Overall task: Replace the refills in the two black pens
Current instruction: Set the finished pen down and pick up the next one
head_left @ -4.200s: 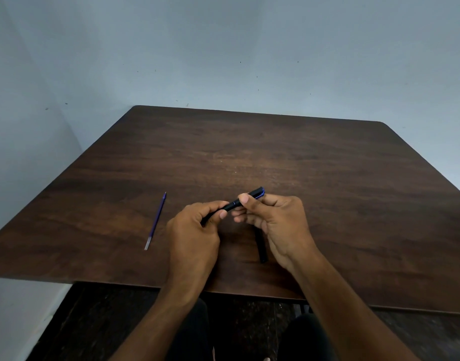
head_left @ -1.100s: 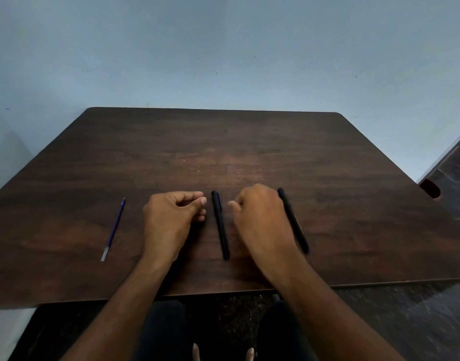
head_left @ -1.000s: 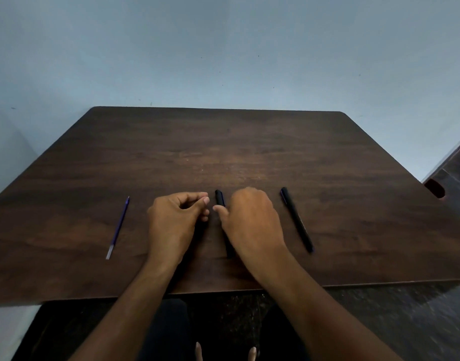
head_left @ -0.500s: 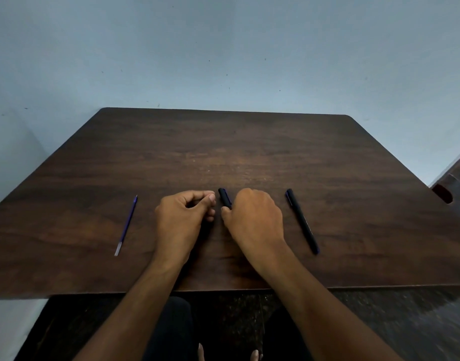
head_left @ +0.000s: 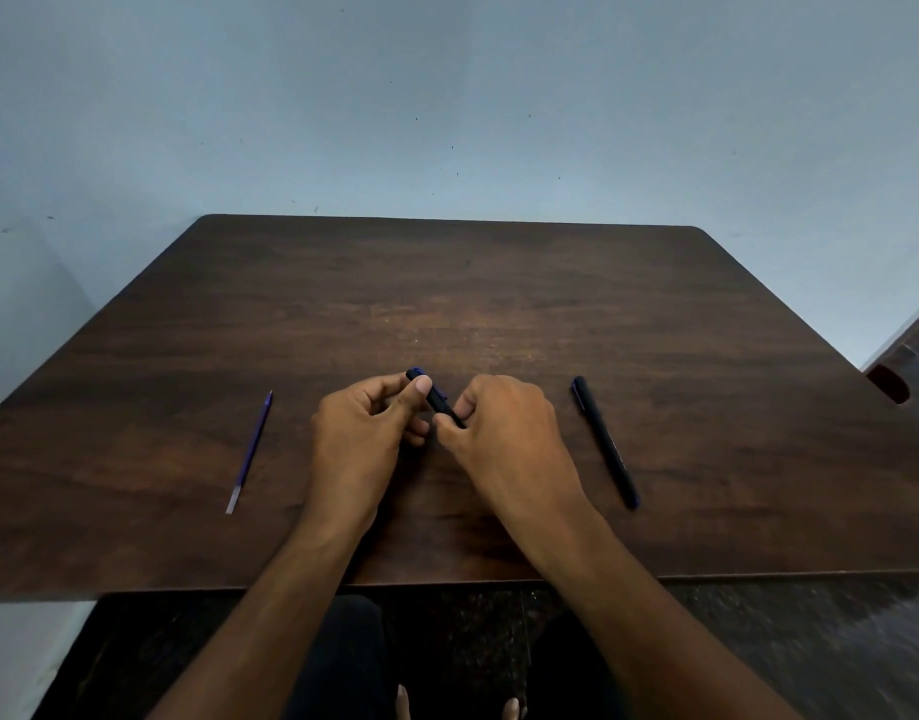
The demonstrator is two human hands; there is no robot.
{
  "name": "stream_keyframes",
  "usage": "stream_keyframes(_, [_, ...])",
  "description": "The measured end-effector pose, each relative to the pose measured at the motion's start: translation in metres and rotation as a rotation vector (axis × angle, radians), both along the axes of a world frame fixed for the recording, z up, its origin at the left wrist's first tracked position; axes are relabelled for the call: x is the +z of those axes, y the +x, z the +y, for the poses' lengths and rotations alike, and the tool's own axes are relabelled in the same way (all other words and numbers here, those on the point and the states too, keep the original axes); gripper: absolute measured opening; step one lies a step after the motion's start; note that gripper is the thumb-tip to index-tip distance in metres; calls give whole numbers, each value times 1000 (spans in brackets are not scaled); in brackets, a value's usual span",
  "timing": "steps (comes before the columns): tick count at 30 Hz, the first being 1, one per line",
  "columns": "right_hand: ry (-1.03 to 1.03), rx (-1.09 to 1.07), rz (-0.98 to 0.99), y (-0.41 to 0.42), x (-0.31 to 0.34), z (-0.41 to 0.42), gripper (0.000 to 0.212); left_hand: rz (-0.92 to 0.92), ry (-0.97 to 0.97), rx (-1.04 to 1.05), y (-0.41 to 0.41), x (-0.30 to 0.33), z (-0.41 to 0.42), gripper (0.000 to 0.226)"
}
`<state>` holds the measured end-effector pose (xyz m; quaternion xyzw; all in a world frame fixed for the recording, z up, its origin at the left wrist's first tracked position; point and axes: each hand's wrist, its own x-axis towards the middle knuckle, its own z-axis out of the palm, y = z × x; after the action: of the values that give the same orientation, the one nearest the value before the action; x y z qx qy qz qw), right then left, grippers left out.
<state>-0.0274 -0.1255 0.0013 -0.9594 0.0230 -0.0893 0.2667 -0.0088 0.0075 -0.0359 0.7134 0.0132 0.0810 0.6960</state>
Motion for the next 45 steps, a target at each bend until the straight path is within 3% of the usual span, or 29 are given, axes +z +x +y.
stream_keyframes(8, [178,23,-32,-4,1,-14,13,16,-104,-27,-3,6,1,15])
stream_keyframes(14, [191,153,-15,-5,12,-28,19,40,-150,-46,-3,6,4,14])
stream_keyframes(20, [44,311,2,1,20,-40,19,19,-144,-77,-5,6,5,11])
stream_keyframes(24, [5,397,-6,4,23,-44,21,-22,-85,-143,-7,10,3,20])
stream_keyframes(34, [-63,515,-81,1,32,-54,26,-67,-197,-172,-8,14,1,17])
stream_keyframes(38, [-230,549,-156,2,38,-50,22,-102,-211,-119,-7,16,-6,10])
stream_keyframes(42, [-120,557,-148,-1,43,-52,18,-116,-187,-123,-8,16,-5,9])
stream_keyframes(45, [-176,578,-135,2,45,-54,20,-118,-183,-108,-7,16,-4,8])
